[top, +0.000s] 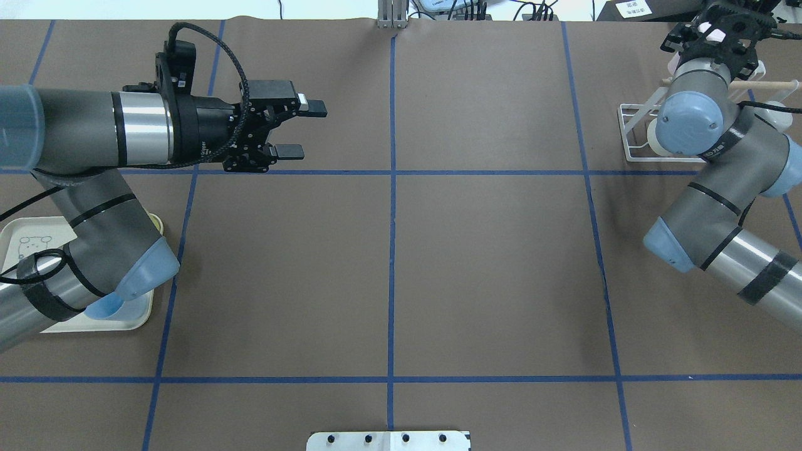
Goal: Transfer IKEA cup to right arm and place on rack
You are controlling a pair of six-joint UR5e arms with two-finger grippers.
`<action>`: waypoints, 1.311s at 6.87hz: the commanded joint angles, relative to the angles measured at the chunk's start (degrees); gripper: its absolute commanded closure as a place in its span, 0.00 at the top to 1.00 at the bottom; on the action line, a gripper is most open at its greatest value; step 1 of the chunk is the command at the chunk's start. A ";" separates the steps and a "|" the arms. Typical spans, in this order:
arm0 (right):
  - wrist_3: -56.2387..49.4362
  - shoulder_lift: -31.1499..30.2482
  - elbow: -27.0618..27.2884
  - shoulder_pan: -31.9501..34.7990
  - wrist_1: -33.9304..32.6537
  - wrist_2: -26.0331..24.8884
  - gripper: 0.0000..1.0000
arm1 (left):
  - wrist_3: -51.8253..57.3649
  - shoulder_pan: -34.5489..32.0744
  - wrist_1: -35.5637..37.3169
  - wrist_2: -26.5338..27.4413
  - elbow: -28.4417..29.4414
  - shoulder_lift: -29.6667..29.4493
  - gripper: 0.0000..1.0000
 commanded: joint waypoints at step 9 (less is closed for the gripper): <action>0.43 -6.98 21.32 -5.28 1.63 8.37 1.00 | 17.19 -12.65 4.37 -6.58 -2.28 11.41 1.00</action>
